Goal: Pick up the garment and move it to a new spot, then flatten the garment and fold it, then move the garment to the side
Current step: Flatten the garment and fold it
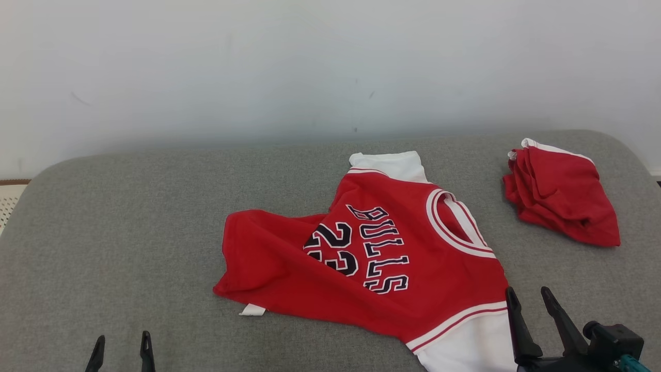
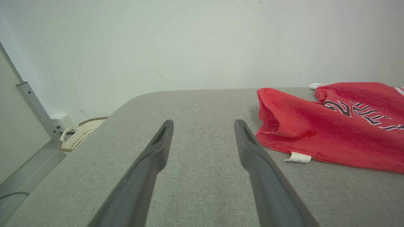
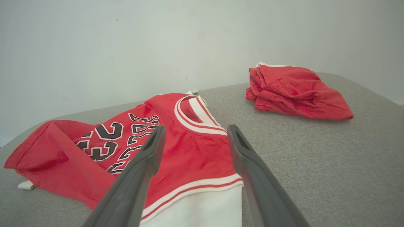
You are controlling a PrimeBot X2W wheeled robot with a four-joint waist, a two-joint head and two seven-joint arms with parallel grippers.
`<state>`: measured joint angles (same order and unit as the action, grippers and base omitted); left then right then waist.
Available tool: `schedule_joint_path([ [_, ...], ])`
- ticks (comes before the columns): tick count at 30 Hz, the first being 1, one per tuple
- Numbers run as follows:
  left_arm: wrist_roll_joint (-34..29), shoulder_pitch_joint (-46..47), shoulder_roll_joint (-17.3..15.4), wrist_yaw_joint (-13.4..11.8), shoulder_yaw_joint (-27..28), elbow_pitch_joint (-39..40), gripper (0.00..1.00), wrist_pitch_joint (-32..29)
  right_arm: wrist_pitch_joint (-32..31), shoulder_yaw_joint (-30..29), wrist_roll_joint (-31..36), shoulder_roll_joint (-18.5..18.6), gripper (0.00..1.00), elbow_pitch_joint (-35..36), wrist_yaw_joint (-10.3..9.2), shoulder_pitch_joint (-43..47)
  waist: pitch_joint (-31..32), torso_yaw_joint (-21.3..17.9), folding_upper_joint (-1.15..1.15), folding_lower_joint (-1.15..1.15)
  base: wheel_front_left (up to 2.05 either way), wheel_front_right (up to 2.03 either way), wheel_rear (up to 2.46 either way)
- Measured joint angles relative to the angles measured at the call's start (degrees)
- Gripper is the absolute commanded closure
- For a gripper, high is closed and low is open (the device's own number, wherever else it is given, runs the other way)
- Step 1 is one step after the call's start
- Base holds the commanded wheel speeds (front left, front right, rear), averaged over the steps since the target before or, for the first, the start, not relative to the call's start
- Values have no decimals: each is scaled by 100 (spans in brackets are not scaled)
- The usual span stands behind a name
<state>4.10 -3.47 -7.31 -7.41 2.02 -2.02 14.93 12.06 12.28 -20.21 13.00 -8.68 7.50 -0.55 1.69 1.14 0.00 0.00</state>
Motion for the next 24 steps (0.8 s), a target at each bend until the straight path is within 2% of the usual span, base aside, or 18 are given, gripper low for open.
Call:
schedule_joint_path([
  [24,144,3,-8,20,-92,-24,0,0,-54,-11,16,15,0,-3,0,2,-17,1,0,0,0,0,0],
])
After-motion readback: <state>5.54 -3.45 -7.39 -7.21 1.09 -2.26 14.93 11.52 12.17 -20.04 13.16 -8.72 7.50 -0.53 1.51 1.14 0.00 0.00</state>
